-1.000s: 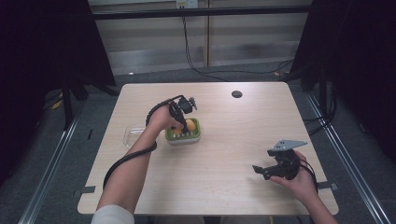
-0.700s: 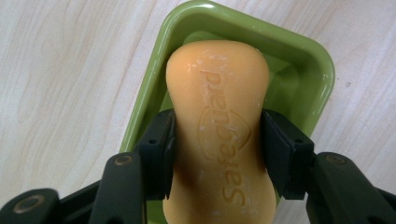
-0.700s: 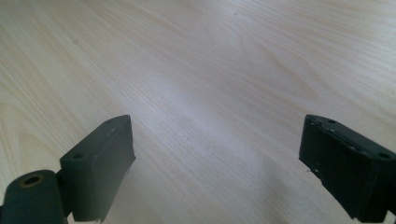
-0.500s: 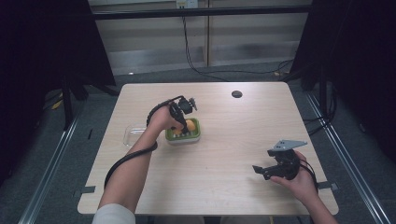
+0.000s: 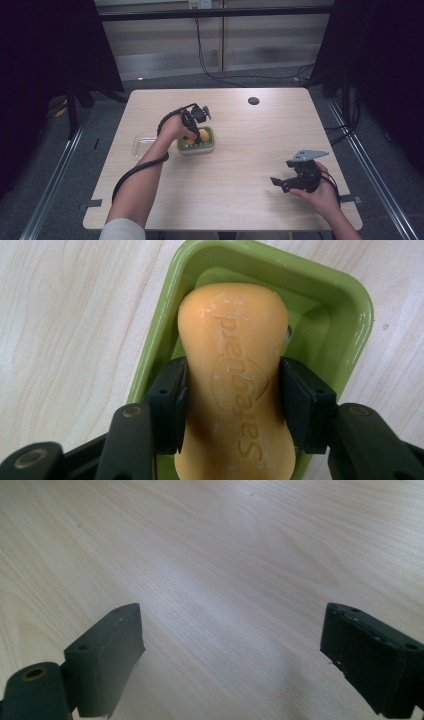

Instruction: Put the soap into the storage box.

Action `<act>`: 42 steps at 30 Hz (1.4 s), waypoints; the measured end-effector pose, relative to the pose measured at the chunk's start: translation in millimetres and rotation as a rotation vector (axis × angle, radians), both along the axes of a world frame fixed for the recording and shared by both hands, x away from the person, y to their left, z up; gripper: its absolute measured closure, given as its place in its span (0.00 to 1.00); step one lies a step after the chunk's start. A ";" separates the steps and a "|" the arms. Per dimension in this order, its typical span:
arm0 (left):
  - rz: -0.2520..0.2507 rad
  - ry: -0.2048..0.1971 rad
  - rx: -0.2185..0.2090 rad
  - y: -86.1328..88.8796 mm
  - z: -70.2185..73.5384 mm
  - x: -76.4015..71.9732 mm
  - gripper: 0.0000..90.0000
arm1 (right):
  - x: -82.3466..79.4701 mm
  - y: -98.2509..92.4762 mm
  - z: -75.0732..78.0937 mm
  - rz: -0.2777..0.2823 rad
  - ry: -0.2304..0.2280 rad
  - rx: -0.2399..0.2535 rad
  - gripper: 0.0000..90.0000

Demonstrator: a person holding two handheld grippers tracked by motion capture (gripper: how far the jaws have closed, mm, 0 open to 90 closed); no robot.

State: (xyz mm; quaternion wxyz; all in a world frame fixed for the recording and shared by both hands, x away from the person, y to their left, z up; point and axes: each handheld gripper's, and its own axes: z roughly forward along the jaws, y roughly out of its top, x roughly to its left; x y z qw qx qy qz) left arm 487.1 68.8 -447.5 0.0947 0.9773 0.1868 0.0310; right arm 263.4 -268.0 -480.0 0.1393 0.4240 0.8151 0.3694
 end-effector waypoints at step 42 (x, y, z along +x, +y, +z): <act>0.081 0.051 -0.047 13.8 1.1 3.1 0.41 | 0.2 2.1 0.4 0.004 -0.003 0.000 0.11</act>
